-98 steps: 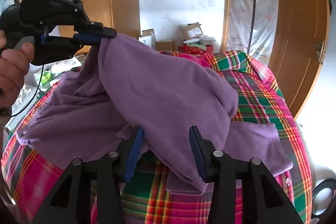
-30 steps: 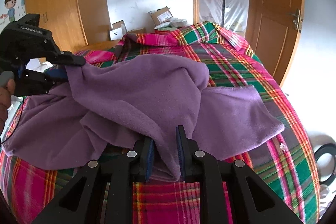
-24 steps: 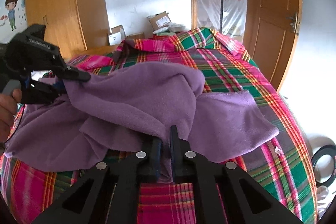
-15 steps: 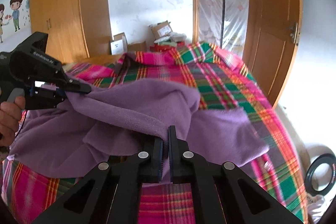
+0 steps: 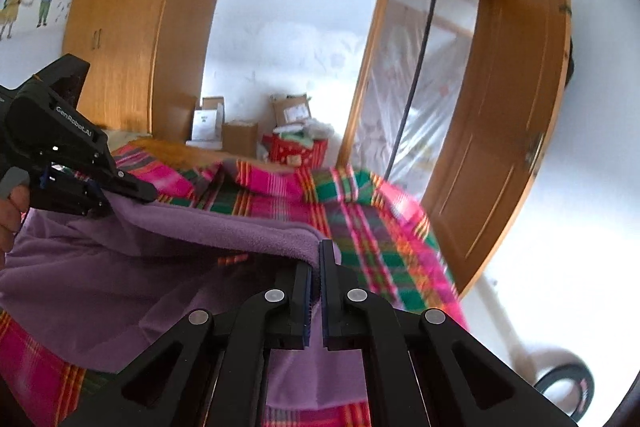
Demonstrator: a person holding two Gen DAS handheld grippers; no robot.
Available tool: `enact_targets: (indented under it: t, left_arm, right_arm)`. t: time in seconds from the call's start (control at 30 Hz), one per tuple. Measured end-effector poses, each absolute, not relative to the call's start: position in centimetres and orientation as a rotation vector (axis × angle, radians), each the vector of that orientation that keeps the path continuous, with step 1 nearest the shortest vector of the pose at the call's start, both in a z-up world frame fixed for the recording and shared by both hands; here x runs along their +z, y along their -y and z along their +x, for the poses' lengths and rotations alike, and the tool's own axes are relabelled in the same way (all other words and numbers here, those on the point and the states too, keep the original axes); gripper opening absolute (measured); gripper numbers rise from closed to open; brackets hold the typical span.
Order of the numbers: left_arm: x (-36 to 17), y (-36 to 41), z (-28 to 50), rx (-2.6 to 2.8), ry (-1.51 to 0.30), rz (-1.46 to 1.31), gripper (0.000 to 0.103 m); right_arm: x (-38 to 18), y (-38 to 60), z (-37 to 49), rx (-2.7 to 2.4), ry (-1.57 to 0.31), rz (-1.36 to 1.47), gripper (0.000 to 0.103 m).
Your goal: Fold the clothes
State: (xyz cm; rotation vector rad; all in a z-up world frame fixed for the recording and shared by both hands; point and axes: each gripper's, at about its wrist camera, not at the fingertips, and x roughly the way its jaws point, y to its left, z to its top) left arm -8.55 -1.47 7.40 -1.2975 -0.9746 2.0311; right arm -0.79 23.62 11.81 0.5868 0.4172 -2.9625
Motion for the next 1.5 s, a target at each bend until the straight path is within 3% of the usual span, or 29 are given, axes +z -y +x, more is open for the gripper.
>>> enact_targets:
  t: [0.2,0.53,0.8,1.0,1.5]
  left_arm:
    - [8.7,1.8,-8.8,2.033,0.979,-1.243,0.008]
    - [7.5,1.0,-10.0,2.024,0.966,-1.278,0.008]
    - [5.2,0.6,-12.6,2.015,0.974,-1.364,0.008]
    - [3.4,0.9,-15.0,2.036,0.992,-1.412,0.008]
    - [-0.6,1.0,-18.5,2.023,1.017,-1.543,0.011]
  right_arm:
    - [13.8,-22.8,-1.3,-2.977,-0.520,0.504,0.003]
    - [12.4,-22.6,-2.7,-2.937,-0.671,0.607,0.003]
    - [10.5,-24.4,-7.8,-2.855,-0.591,0.791,0.003]
    - [9.2,-25.3,-11.8,-2.759,-0.393,0.921,0.003]
    - [6.0,-24.9,-20.1,-2.631,-0.346,1.160,0.003]
